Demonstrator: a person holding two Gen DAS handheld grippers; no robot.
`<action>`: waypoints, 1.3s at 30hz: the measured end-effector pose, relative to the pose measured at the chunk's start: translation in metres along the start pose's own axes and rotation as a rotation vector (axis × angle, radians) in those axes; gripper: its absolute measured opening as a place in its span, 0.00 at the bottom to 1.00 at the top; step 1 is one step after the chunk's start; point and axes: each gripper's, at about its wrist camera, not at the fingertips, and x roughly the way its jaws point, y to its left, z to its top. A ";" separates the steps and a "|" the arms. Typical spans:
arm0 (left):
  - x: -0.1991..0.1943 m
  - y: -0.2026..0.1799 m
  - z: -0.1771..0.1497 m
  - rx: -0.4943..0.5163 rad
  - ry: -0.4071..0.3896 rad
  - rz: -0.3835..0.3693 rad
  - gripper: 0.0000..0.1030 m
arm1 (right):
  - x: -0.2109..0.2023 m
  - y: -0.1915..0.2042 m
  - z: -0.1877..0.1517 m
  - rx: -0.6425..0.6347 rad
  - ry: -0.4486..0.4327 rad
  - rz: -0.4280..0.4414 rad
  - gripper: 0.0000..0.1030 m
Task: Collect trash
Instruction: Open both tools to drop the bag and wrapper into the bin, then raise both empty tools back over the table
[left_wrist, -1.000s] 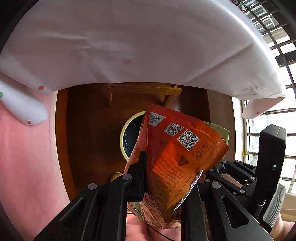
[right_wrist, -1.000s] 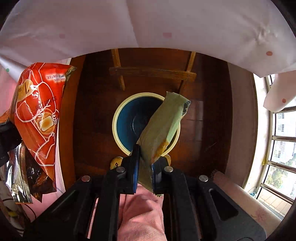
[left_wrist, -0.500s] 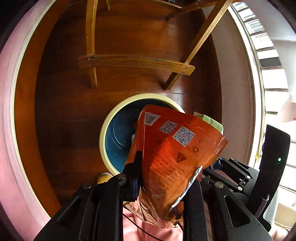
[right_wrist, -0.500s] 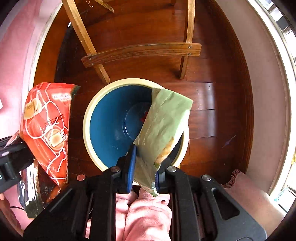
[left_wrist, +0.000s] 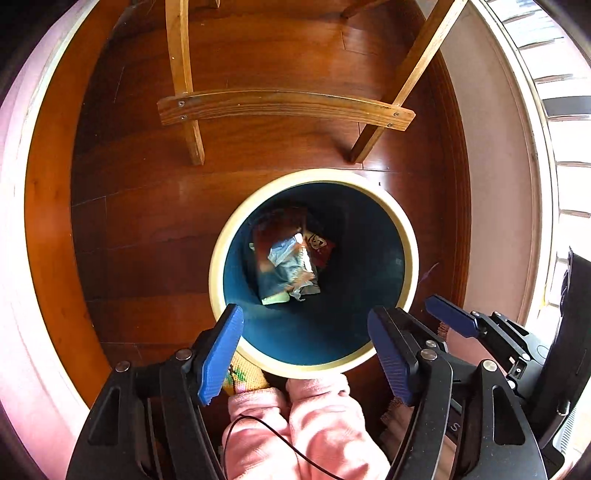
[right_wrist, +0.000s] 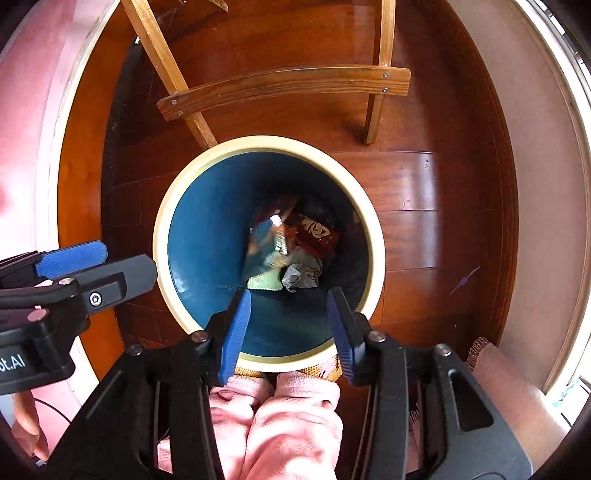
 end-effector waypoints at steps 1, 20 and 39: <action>-0.002 0.001 -0.002 -0.001 -0.003 0.007 0.69 | -0.002 0.001 -0.001 -0.002 -0.003 0.000 0.38; -0.212 -0.009 -0.074 0.019 -0.309 0.144 0.70 | -0.175 0.030 -0.022 0.041 -0.177 0.058 0.38; -0.485 -0.070 -0.146 0.199 -0.638 0.123 0.70 | -0.430 0.075 -0.081 0.075 -0.485 0.137 0.38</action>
